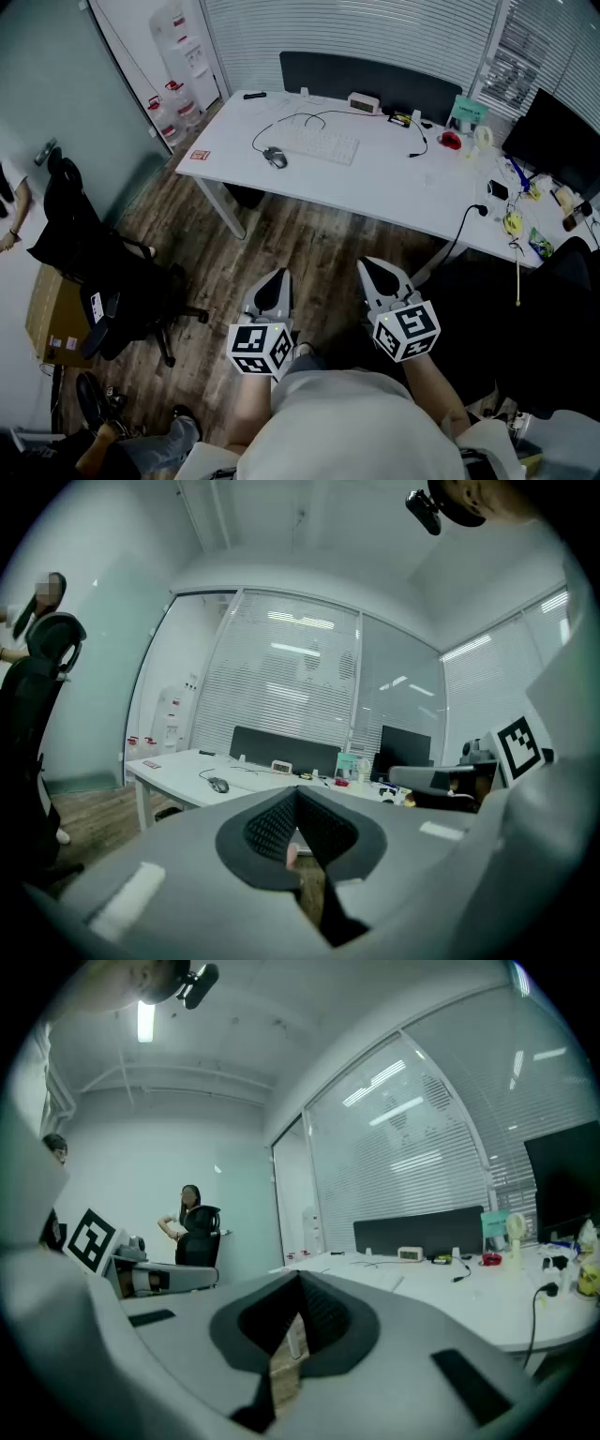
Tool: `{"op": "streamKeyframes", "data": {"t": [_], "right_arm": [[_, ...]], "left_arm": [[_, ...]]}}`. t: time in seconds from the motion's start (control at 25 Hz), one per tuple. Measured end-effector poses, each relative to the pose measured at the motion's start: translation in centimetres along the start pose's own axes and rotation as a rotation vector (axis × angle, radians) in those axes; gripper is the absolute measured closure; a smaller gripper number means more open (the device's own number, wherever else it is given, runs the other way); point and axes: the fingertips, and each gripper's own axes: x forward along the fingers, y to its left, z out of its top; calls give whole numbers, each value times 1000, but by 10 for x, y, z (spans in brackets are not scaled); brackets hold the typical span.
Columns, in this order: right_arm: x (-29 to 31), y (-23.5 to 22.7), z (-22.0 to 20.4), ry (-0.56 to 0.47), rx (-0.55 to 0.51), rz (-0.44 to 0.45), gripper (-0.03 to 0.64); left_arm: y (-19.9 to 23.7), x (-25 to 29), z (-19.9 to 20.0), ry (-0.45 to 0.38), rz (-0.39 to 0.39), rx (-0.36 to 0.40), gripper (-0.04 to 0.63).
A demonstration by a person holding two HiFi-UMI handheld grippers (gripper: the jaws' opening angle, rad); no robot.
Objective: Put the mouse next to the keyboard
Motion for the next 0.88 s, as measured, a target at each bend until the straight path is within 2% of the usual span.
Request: {"op": "streamKeyframes", "data": {"t": [0.36, 0.76, 0.84, 0.88], "right_arm": [[16, 13, -4, 12, -4, 21, 618], [50, 30, -2, 8, -4, 34, 615], [58, 33, -2, 8, 4, 46, 525], [62, 34, -3, 9, 7, 53, 501]], "left_arm": [[22, -5, 2, -1, 30, -14, 586], [58, 0, 12, -25, 17, -33, 579], [64, 2, 15, -30, -1, -44, 515], [68, 4, 15, -32, -11, -46, 488]]}}
